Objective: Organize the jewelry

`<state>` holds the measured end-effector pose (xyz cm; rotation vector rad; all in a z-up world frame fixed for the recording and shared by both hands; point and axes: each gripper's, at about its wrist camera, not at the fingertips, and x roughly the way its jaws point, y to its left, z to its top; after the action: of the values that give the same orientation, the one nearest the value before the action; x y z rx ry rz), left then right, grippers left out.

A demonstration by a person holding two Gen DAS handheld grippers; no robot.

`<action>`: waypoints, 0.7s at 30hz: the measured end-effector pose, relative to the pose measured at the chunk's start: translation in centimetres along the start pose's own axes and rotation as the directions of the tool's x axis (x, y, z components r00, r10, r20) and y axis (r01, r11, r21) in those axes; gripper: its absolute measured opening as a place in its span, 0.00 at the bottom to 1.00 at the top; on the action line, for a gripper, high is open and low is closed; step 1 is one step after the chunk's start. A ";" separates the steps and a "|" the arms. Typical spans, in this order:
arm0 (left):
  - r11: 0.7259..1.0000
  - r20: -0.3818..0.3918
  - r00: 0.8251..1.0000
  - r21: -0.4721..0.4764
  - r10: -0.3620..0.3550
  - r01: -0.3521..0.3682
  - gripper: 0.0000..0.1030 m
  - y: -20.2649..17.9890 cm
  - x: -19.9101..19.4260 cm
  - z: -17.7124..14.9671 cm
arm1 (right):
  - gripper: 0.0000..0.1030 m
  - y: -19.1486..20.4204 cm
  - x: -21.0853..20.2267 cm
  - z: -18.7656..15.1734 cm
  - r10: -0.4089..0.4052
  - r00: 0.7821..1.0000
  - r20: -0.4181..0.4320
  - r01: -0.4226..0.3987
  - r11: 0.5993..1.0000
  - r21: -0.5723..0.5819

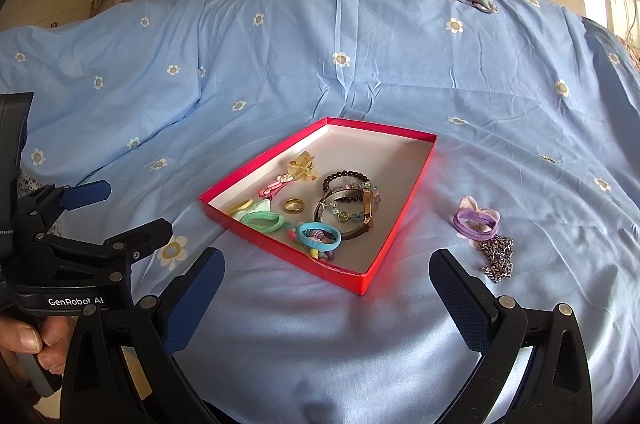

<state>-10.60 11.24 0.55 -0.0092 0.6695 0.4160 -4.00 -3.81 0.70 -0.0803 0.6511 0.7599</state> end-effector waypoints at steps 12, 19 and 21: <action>1.000 -0.001 1.000 0.001 -0.003 0.003 1.00 0.0 0.2 -0.1 | 1.00 -0.1 0.3 -0.1 0.000 1.000 -0.006 0.000 1.000 0.004; 1.000 -0.008 1.000 0.004 -0.005 0.005 1.00 -0.2 0.5 -0.2 | 1.00 -0.3 0.4 -0.3 0.000 1.000 -0.011 0.000 1.000 0.009; 1.000 -0.010 1.000 0.004 -0.007 0.007 1.00 -0.2 0.7 -0.2 | 1.00 -0.3 0.4 -0.3 0.001 1.000 -0.012 0.000 1.000 0.010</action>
<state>-10.13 11.26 -0.09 -0.0098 0.6803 0.4080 -3.73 -3.83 0.18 -0.0753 0.6665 0.7569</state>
